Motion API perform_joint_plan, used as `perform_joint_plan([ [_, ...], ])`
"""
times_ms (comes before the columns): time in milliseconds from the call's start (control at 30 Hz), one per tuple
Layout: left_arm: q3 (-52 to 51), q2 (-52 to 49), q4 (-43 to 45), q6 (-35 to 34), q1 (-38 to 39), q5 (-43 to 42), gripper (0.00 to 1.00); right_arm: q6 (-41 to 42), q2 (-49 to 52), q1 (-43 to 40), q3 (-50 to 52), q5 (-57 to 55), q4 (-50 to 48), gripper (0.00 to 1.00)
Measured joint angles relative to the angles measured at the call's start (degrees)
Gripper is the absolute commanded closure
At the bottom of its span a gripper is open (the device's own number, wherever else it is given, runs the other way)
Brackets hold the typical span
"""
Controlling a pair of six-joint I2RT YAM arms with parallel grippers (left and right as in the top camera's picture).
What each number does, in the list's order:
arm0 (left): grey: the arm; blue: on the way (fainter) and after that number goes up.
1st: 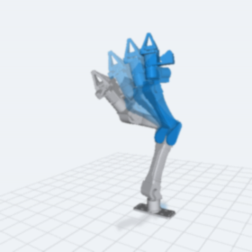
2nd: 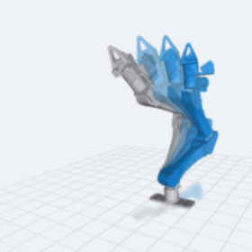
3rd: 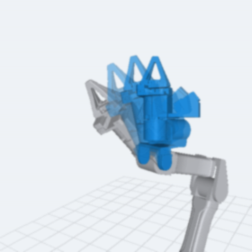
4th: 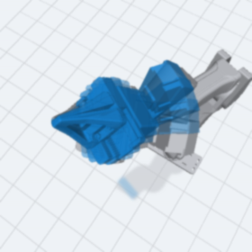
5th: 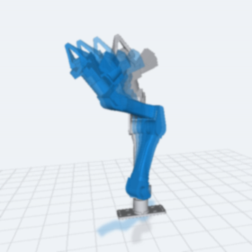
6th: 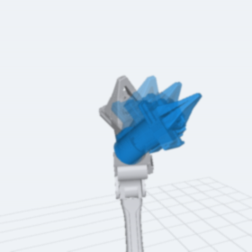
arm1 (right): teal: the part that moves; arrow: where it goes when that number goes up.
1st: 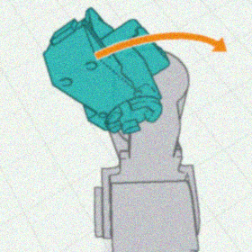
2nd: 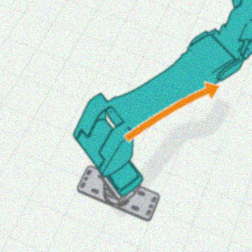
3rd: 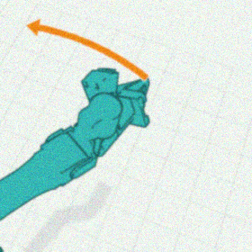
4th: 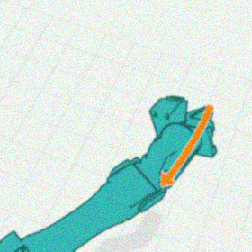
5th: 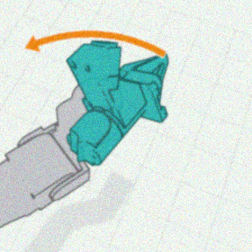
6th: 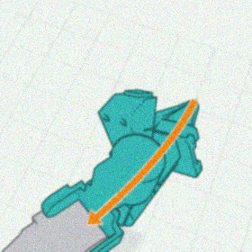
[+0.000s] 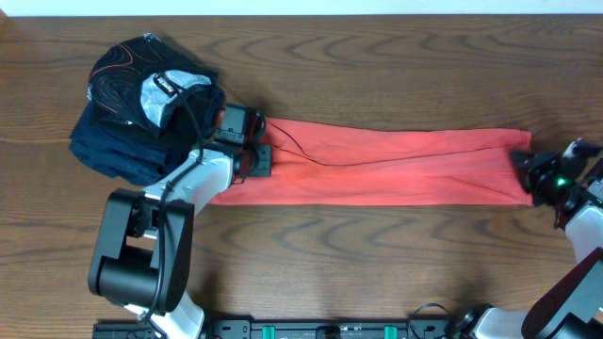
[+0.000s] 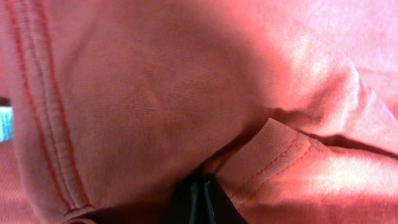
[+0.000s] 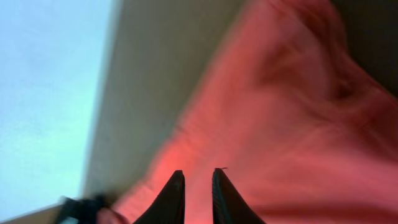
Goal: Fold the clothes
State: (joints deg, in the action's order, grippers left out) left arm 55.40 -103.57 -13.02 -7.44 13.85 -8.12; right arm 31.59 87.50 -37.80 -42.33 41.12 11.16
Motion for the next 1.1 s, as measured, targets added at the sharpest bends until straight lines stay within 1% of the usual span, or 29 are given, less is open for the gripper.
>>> perform_joint_plan([
  [33, 0.5, -0.3, -0.1, 0.0, -0.3, 0.2, 0.93, -2.4, 0.0, 0.0, 0.0, -2.1, 2.5, 0.83],
  [100, 1.7, -1.0, -0.3, 0.2, -0.8, 1.0, 0.92, -4.8, 0.0, 0.0, 0.1, -4.5, 4.2, 0.82],
  [200, 4.1, -2.1, -0.6, 0.2, -1.3, 2.1, 0.94, -7.8, 0.0, 0.0, 0.1, -7.2, 4.6, 0.80],
  [267, 6.3, -2.4, -2.0, 0.2, -1.4, 2.4, 0.93, -8.9, 0.0, 0.0, 0.1, -8.2, 3.3, 0.78],
  [367, 10.6, -2.4, -5.9, 0.4, -1.4, 2.3, 0.88, -9.9, 0.0, 0.0, 0.1, -9.0, -0.9, 0.79],
  [467, 14.6, -2.4, -10.5, 0.4, -1.4, 2.3, 0.83, -12.6, 0.0, 0.0, 0.0, -9.5, -6.1, 0.77],
  [533, 16.7, -2.4, -13.5, 0.4, -1.4, 2.3, 0.83, -15.0, 0.1, 0.0, 0.0, -9.9, -7.4, 0.77],
  [567, 17.4, -2.3, -14.7, 0.4, -1.4, 2.3, 0.78, -15.9, 0.1, 0.0, 0.0, -9.9, -6.9, 0.77],
  [633, 17.9, -1.9, -17.1, 0.6, -1.4, 2.3, 0.76, -17.9, 0.5, 0.0, -1.0, -10.0, -3.3, 0.73],
  [733, 18.0, -1.0, -20.2, 0.5, -1.4, 2.3, 0.75, -20.4, 2.1, 0.1, -4.4, -10.1, 2.7, 0.72],
  [833, 18.0, -0.8, -22.1, 1.0, -1.4, 2.3, 0.69, -22.5, 4.6, 0.2, -12.2, -10.8, 11.6, 0.67],
  [867, 18.0, -0.8, -22.4, 1.3, -1.4, 2.3, 0.67, -23.5, 5.7, 0.2, -15.7, -11.6, 15.6, 0.66],
  [900, 18.0, -0.8, -22.8, 1.6, -1.4, 2.3, 0.64, -24.7, 7.0, 0.3, -19.6, -12.8, 19.8, 0.60],
  [967, 18.0, -0.8, -23.1, 2.2, -1.4, 2.0, 0.52, -27.2, 10.1, 0.3, -27.5, -14.8, 26.9, 0.45],
  [1033, 18.0, -0.8, -23.8, 2.0, -1.4, 0.9, 0.47, -30.3, 13.4, 0.3, -33.5, -15.8, 30.7, 0.33],
  [1100, 18.0, -0.8, -25.0, 2.1, -1.4, -1.3, 0.44, -33.8, 17.3, 0.3, -37.6, -16.7, 32.8, 0.28],
])
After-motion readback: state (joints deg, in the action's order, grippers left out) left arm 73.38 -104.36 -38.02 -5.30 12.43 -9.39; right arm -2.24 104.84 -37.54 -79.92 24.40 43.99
